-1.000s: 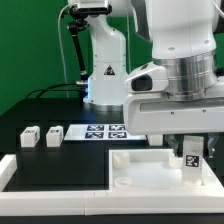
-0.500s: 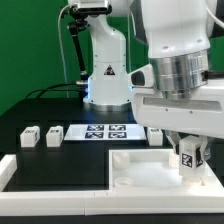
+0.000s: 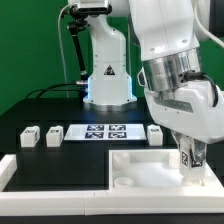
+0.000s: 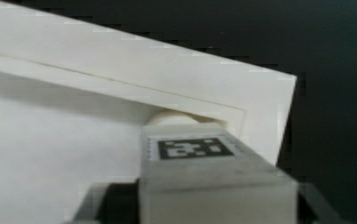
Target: Assemble square table
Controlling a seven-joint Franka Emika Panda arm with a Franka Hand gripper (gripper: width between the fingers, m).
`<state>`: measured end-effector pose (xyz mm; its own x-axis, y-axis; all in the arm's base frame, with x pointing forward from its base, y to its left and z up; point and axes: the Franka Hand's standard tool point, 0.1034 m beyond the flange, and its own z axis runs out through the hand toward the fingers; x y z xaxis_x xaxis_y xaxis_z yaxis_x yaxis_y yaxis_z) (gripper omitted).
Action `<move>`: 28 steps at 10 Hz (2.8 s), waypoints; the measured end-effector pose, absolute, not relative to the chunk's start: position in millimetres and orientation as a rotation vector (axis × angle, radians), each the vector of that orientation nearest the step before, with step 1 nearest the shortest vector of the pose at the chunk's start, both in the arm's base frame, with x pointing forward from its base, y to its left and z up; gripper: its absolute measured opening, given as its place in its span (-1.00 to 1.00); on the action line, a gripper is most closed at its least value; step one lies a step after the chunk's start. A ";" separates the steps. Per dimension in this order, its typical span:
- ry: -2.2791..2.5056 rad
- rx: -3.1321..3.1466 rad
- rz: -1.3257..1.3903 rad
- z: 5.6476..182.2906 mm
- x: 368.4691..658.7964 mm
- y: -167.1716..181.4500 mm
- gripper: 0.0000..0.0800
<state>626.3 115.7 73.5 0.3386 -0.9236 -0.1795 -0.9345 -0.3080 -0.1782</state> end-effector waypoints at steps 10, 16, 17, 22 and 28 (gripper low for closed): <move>-0.085 -3.005 -0.119 81.8 634.9 120.1 0.62; 0.216 -2.991 -0.101 81.3 635.4 117.3 -0.24; 0.313 -2.982 -0.094 80.9 635.3 116.3 -0.24; 1.420 -2.597 -0.055 77.8 632.9 108.8 -0.24; 1.453 -2.555 0.007 78.2 629.7 111.0 0.30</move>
Offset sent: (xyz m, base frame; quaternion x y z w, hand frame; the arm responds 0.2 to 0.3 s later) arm 0.0000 0.0000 0.0000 0.0000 0.0000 -0.1938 0.9810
